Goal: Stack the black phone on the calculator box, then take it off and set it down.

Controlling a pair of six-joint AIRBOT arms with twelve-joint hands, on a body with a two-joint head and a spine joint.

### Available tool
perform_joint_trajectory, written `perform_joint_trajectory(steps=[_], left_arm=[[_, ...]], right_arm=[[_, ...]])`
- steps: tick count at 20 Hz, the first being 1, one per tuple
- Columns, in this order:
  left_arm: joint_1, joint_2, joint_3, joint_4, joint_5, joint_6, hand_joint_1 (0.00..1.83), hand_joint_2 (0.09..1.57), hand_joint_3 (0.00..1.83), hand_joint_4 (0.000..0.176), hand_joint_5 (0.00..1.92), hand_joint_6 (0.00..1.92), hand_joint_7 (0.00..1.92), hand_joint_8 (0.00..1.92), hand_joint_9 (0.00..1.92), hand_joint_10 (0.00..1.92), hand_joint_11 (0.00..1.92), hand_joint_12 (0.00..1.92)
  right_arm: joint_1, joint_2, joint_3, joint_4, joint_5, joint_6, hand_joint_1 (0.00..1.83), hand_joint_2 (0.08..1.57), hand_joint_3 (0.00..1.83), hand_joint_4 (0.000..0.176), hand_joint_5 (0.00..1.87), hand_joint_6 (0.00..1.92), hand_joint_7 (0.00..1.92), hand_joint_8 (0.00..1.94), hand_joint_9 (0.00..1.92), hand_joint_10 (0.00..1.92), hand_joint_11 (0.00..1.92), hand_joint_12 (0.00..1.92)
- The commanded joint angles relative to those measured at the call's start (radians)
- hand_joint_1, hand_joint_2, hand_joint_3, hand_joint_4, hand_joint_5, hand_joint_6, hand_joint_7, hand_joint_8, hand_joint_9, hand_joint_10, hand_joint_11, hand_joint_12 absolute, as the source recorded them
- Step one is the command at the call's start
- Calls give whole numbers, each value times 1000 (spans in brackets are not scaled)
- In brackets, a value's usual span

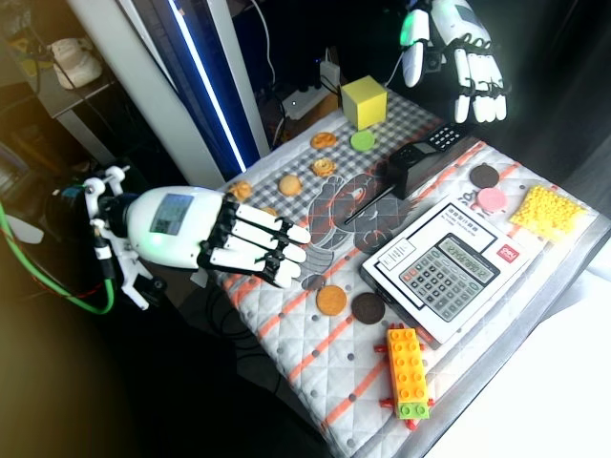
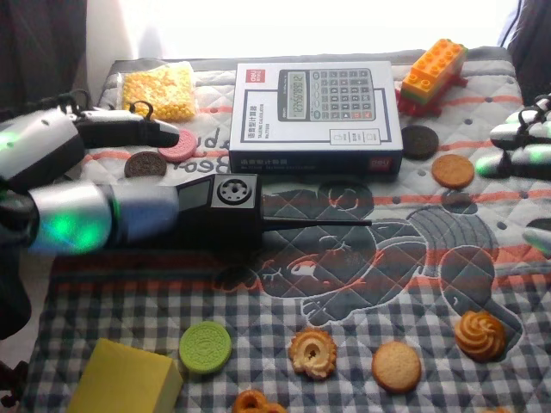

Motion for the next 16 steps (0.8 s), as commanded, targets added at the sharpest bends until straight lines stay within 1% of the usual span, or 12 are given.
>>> perform_joint_trajectory(steps=[1,3,4,5,6,7,9,10,11,12,14,16], left_arm=[[-21,-9,14,-2,-84,-5,719,1011,0,40,444,1,455,1,515,43,1,1138],[-44,-33,43,-6,-46,-5,712,991,0,39,423,0,387,0,415,3,0,1180],[-52,-42,53,-8,-31,-5,690,984,0,54,384,0,354,0,366,0,0,1146],[-59,-48,61,-10,-19,-5,690,984,0,54,384,0,354,0,366,0,0,1146],[-66,-55,70,-12,-6,-5,699,953,0,95,303,3,227,21,217,27,0,432],[-73,-62,79,-14,7,-5,707,943,0,109,258,10,174,5,165,9,0,129],[-86,-77,97,-14,38,-5,704,940,0,120,247,7,151,1,159,3,0,201],[-96,-86,111,-15,68,-5,736,944,0,119,273,3,203,6,228,11,0,776],[-103,-92,120,-15,89,-5,764,948,0,123,296,6,230,9,252,13,0,949],[-110,-96,127,-11,106,-5,769,953,2,127,306,8,243,12,257,13,0,983],[-126,-107,131,-29,135,67,752,967,2,63,388,17,237,1,252,5,0,918],[-139,-121,118,-60,148,187,737,970,0,32,454,19,274,6,303,16,0,928]], right_arm=[[2,4,3,18,122,4,469,1294,10,67,656,10,438,9,407,16,0,972],[2,4,3,18,122,5,498,1294,5,62,665,9,446,7,411,12,0,965],[2,4,3,18,122,5,460,1302,6,75,655,3,437,2,397,4,0,983],[1,4,3,18,122,6,460,1302,6,75,655,3,437,2,397,4,0,983],[0,4,3,18,122,7,438,1316,2,75,661,2,460,3,417,5,0,1097],[-1,4,3,18,122,8,446,1314,0,61,662,1,466,3,426,5,0,1075],[-1,4,3,18,122,9,464,1311,0,55,657,1,463,1,421,2,0,1041],[-1,4,3,18,122,9,514,1309,0,58,655,0,466,0,411,0,0,972],[-2,4,3,17,121,9,507,1311,0,62,654,0,469,1,410,0,0,1027],[-2,4,3,17,120,10,489,1311,1,67,651,0,465,1,404,1,0,1022],[-2,4,3,15,118,10,455,1315,2,61,648,0,466,0,408,2,14,1055],[-2,4,3,15,118,10,440,1317,2,57,655,3,475,3,426,8,25,1063]])
